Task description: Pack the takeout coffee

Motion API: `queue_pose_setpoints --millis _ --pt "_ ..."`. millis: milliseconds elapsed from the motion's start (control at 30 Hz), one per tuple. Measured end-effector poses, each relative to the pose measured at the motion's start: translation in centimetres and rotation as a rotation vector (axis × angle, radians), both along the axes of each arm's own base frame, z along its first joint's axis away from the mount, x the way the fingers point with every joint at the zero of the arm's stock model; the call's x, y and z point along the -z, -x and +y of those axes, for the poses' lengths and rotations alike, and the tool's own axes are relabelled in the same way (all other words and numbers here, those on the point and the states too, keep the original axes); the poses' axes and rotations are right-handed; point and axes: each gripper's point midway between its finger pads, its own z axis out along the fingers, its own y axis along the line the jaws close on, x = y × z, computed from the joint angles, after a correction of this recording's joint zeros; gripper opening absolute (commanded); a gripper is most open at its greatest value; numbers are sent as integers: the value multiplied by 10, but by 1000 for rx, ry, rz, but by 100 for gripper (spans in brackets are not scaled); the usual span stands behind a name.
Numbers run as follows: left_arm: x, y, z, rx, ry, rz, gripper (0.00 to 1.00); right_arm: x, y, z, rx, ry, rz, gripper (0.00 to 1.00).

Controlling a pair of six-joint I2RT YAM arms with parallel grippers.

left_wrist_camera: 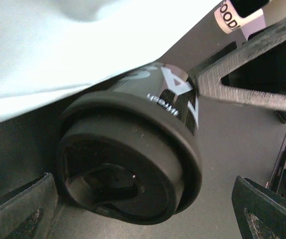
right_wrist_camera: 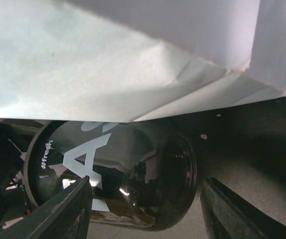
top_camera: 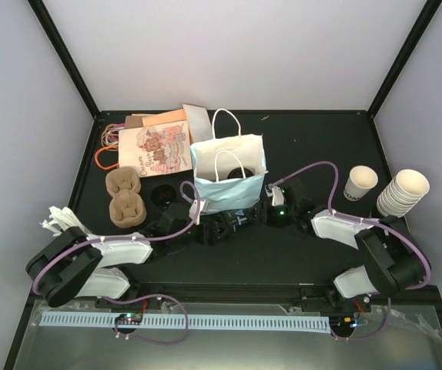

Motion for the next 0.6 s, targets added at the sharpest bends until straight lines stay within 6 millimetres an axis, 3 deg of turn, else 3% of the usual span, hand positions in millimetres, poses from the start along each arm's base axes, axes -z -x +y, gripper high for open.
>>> queue_pose_setpoints --millis 267,467,600 --pt "15 6 6 25 23 59 96 1 -6 1 -7 -48 10 46" --pt "10 6 2 48 54 52 94 0 -7 3 -18 -89 11 45" --pt "12 3 3 51 68 63 87 0 -7 3 -21 -103 14 45"
